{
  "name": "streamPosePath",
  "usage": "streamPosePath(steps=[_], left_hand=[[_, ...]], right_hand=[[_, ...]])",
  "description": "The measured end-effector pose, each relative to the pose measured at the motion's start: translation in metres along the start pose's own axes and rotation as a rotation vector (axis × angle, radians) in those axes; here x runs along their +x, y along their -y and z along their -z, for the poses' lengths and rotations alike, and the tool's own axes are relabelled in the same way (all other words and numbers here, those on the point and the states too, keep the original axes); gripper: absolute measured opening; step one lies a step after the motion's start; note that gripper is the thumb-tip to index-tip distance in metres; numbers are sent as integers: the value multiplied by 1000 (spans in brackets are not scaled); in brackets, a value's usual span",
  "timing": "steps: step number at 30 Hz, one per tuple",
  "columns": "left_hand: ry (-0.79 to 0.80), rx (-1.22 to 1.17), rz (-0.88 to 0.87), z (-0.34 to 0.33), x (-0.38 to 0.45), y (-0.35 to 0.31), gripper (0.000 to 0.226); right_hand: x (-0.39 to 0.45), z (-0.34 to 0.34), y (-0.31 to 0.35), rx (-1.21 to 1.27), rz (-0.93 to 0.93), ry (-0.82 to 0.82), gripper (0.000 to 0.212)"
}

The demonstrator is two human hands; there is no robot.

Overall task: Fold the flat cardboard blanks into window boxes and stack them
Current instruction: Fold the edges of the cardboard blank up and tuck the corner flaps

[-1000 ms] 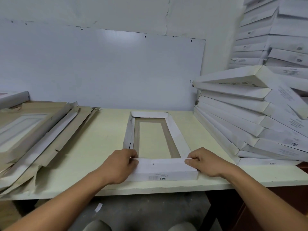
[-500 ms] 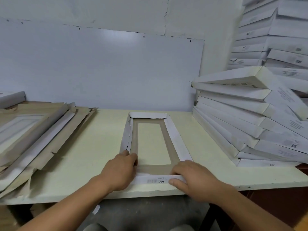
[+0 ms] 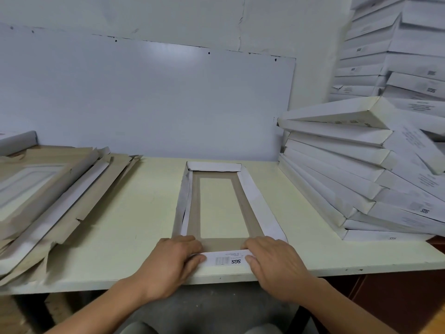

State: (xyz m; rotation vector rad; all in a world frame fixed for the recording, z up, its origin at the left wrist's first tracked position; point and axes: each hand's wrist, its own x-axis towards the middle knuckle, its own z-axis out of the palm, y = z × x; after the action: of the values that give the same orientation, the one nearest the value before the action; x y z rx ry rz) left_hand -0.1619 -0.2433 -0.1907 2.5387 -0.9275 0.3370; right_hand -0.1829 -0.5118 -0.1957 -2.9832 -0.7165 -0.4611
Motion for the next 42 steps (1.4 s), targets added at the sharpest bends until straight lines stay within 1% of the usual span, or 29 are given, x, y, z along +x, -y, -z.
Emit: streamPosePath(steps=[2,4,6,7,10,11,12,15,17,19,21,23,25,27,31,35,38,42], left_hand=[[-21,13,16,-4,1,-1,26],[-31,22,40,-6,1,-1,27],[-43,19,54,-6,0,-3,30],[-47,24,57,-6,1,-4,33],[-48,57,91,-7,2,-8,37],[-61,58,111,-7,3,-10,37],[-77,55,130,-7,3,-12,37],[-133,38,149,-5,4,-17,36],[-161,-29,143,-3,3,-19,34],[-213,-184,130,-1,1,-19,27],[-316,-308,131,-2,-3,-16,17],[-381,-357,153,-7,-8,-10,37],[-411,-345,162,-14,-11,-5,50],[-409,-337,177,-18,-12,-3,56],[-330,-283,174,-21,-10,-1,59],[-262,-169,149,-22,-10,-1,66],[-220,-115,165,-23,-9,-1,74],[-180,-58,192,-26,-8,-1,78]], right_hand=[[-2,1,3,-2,-1,13,31],[-4,2,7,-73,0,-19,28],[-3,4,14,-142,16,-90,27],[-3,4,17,-178,34,-116,31],[2,8,30,-332,47,-145,55],[5,10,33,-393,37,-151,58],[8,14,37,-448,23,-159,57],[16,24,42,-532,6,-131,44],[20,33,42,-561,11,-65,49],[27,48,39,-602,24,-31,54],[37,67,30,-653,62,-64,47],[48,90,18,-688,123,-101,44],[59,112,4,-738,196,-111,48],[70,131,-11,-792,242,-92,54],[87,173,-38,-902,326,-92,55],[95,228,-68,-976,280,-129,53],[92,270,-86,-962,166,-226,49],[84,311,-115,-812,-8,-474,39]])
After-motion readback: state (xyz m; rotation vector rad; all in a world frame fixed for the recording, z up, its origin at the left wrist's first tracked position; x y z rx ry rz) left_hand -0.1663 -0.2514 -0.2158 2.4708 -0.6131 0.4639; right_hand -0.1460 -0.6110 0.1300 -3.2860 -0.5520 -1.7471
